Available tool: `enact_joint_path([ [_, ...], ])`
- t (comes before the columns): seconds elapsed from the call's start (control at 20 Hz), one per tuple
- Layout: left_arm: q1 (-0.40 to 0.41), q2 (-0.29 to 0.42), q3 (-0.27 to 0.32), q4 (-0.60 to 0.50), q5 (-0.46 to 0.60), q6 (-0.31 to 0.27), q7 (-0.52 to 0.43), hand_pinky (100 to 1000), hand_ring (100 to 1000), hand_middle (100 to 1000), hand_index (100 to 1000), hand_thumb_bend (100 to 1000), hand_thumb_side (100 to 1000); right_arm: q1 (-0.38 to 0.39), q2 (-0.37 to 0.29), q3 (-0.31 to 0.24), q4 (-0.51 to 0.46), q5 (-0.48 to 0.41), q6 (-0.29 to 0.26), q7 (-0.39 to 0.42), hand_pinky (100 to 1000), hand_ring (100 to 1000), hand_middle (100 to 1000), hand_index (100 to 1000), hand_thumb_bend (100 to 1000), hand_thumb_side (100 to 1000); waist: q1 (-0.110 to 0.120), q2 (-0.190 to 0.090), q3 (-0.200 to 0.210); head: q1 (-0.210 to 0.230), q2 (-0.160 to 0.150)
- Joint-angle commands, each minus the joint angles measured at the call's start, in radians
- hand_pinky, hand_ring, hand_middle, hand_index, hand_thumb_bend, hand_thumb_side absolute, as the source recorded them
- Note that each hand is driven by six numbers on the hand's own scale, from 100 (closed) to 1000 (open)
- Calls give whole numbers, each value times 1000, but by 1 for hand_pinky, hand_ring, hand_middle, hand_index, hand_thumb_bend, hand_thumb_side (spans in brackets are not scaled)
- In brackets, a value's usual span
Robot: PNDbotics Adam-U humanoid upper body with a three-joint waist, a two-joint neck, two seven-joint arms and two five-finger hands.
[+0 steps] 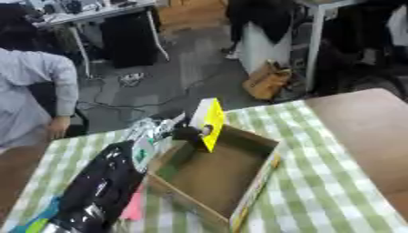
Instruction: Pick up objects on the table and place them in the box.
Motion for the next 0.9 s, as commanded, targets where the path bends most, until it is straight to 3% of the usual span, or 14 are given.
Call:
enact_joint_path([
  [0.05,-17,17,9,-1,-3,5,-2,100,118,247,566,155,973,-19,-8,2,-15,-7,-1,7,698,903,890,1000,100,1000,11,4,-2,3,6],
  [0.1,-18,18,7,0,-15,3,-10,100,136,262,580,155,989,-20,-7,3,-15,-8,-1,8,698,903,890,1000,100,1000,11,4,-4,3,6],
  [0.15,-19,19,8,0,-27,2,-19,281,385,480,750,255,1000,-20,-7,4,-15,-8,-1,9,697,903,890,1000,100,1000,12,4,-5,3,6],
  [0.2,-20,19,10,0,-37,-1,-33,313,429,514,777,271,1000,-20,-7,4,-15,-8,-1,10,697,903,890,1000,100,1000,12,4,-5,3,7],
  [0.25,-21,20,12,-1,-46,-6,-50,550,697,763,894,266,1000,-20,-6,5,-15,-9,-1,11,697,903,890,1000,100,1000,13,4,-6,2,6],
  [0.3,-23,21,15,-3,-55,-10,-64,571,717,775,900,260,1000,-20,-6,6,-15,-10,-1,12,697,903,890,1000,100,1000,13,4,-6,2,5],
  [0.35,-24,21,19,-5,-61,-12,-74,790,864,891,957,261,1000,-20,-5,7,-15,-10,-1,13,697,903,890,1000,100,1000,13,4,-6,2,5],
  [0.4,-24,22,22,-7,-67,-13,-84,790,864,891,957,261,1000,-21,-4,8,-15,-11,-1,15,697,903,890,1000,100,1000,14,4,-6,2,4],
  [0.45,-24,23,25,-9,-71,-14,-89,876,923,977,997,241,1000,-21,-3,9,-15,-12,-1,16,698,903,890,1000,100,1000,14,3,-6,2,4],
  [0.55,-24,24,31,-14,-76,-16,-88,903,945,1000,1000,248,1000,-20,-4,9,-15,-12,-1,17,697,903,890,1000,100,1000,14,3,-7,3,1],
  [0.9,-28,32,35,-21,-90,-33,-69,919,957,1000,1000,295,1000,-19,-4,9,-15,-13,1,18,697,903,890,1000,100,1000,14,0,-11,3,-3],
])
